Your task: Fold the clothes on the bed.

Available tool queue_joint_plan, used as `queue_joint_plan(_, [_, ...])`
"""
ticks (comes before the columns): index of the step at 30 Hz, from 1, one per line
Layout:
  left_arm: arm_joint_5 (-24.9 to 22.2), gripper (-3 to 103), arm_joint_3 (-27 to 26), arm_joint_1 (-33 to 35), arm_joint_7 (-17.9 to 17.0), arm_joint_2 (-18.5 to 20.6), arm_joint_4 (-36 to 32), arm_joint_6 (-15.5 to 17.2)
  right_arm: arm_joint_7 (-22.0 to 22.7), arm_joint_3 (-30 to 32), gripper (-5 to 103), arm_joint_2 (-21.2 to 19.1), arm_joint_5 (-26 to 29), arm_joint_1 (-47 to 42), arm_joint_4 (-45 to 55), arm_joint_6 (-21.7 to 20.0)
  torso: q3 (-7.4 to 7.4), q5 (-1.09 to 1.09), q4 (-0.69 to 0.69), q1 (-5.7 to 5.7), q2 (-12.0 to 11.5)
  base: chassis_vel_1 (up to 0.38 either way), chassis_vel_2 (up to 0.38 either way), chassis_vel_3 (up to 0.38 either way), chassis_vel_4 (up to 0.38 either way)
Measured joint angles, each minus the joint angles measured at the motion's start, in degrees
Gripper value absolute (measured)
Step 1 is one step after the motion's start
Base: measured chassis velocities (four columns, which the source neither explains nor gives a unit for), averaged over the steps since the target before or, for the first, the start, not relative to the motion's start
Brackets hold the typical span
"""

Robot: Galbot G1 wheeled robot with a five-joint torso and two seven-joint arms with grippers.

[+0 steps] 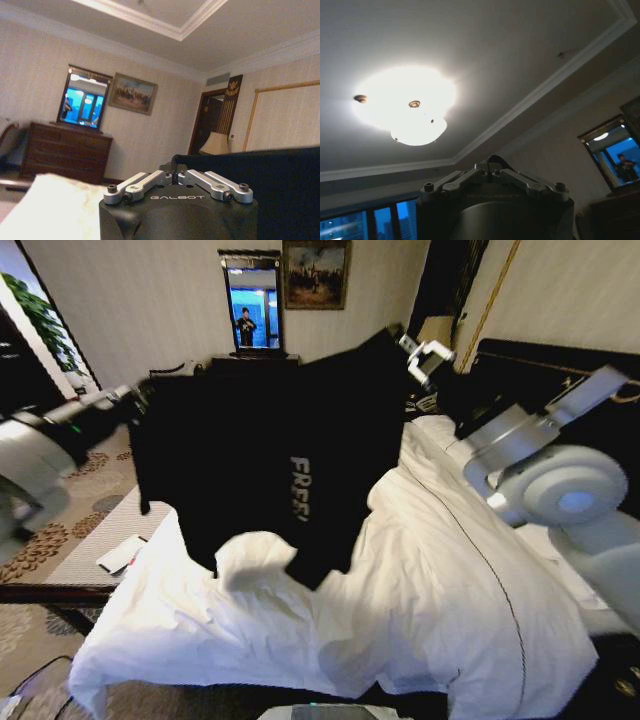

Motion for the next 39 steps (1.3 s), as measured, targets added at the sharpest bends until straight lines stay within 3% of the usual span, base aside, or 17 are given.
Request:
queue_joint_plan(4, [4.66,0,3.59,2.97,1.36,-6.88,-0.36,-1.56,-0.71,-5.34,0,2.73,-0.48,3.91,-0.7,0.04,-0.01,0.0,-0.02,-0.01,0.01,0.0,0.0,0.0,0.0])
queue_joint_plan(5, [4.66,0,3.59,2.97,1.36,-6.88,-0.36,-1.56,-0.71,-5.34,0,2.73,-0.48,3.91,-0.7,0.04,-0.01,0.0,-0.02,-0.01,0.01,0.0,0.0,0.0,0.0])
queue_joint_plan(7, [9.13,0,5.27,5.67,1.47,-10.91,0.2,-1.67,-0.9,-8.08,0,5.05,-2.11,4.06,-1.07,0.09,0.0,0.01,-0.01,0.0,0.0,0.0,0.0,0.0,0.0])
queue_joint_plan(10, [17.92,0,7.85,10.99,0.84,-18.28,2.71,-1.53,-0.95,-12.15,0,10.73,-7.34,1.13,-1.97,-0.17,0.0,-0.01,0.01,0.0,0.0,0.0,0.0,0.0,0.0])
queue_joint_plan(11, [17.92,0,7.85,10.99,0.84,-18.28,2.71,-1.53,-0.95,-12.15,0,10.73,-7.34,1.13,-1.97,-0.17,0.0,-0.01,0.01,0.0,0.0,0.0,0.0,0.0,0.0])
queue_joint_plan(14, [24.01,0,10.72,15.58,-0.38,-23.28,6.09,-0.97,-1.39,-16.68,0,16.91,-14.44,-3.55,-4.35,-0.96,0.0,0.0,0.02,-0.01,0.0,0.0,0.0,0.0,0.0])
queue_joint_plan(19, [30.0,0,13.86,18.73,-1.43,-25.67,8.79,2.06,-2.0,-21.52,0,22.67,-20.28,-6.76,-8.87,-1.36,0.0,0.0,-0.01,0.0,0.0,0.0,0.0,0.0,0.0])
queue_joint_plan(24, [32.88,0,16.37,22.15,-4.37,-24.86,12.2,6.7,-2.5,-28.37,0,34.53,-26.51,-8.7,-18.34,-1.14,0.0,0.0,-0.02,0.0,-0.01,0.0,0.0,0.0,0.0])
queue_joint_plan(25, [32.88,0,16.37,22.15,-4.37,-24.86,12.2,6.7,-2.5,-28.37,0,34.53,-26.51,-8.7,-18.34,-1.14,0.0,0.0,-0.02,0.0,-0.01,0.0,0.0,0.0,0.0])
queue_joint_plan(29, [37.18,-3,15.54,25.2,-3.94,-24.95,14.32,7.38,-3.0,-32.27,0,43.46,-30.71,-10.79,-23.32,-0.49,0.0,-0.04,0.03,0.0,0.0,0.0,0.0,0.0,0.0])
queue_joint_plan(30, [37.18,-3,15.54,25.2,-3.94,-24.95,14.32,7.38,-3.0,-32.27,0,43.46,-30.71,-10.79,-23.32,-0.49,0.0,-0.04,0.03,0.0,0.0,0.0,0.0,0.0,0.0])
queue_joint_plan(33, [41.93,11,12.45,29.5,-0.4,-25.92,12.87,6.61,-3.77,-34.93,0,46.5,-33.96,-13.39,-26.06,0.22,-0.01,-0.01,-0.01,-0.01,0.0,0.0,0.0,0.0,0.0])
queue_joint_plan(34, [41.93,11,12.45,29.5,-0.4,-25.92,12.87,6.61,-3.77,-34.93,0,46.5,-33.96,-13.39,-26.06,0.22,-0.01,-0.01,-0.01,-0.01,0.0,0.0,0.0,0.0,0.0])
queue_joint_plan(39, [46.02,33,9.19,34.86,2.82,-26.05,8.36,5.52,-3.85,-35.7,0,47.35,-39.02,-18.52,-26.68,0.46,-0.01,-0.01,0.0,-0.02,0.0,0.0,0.0,0.0,0.0])
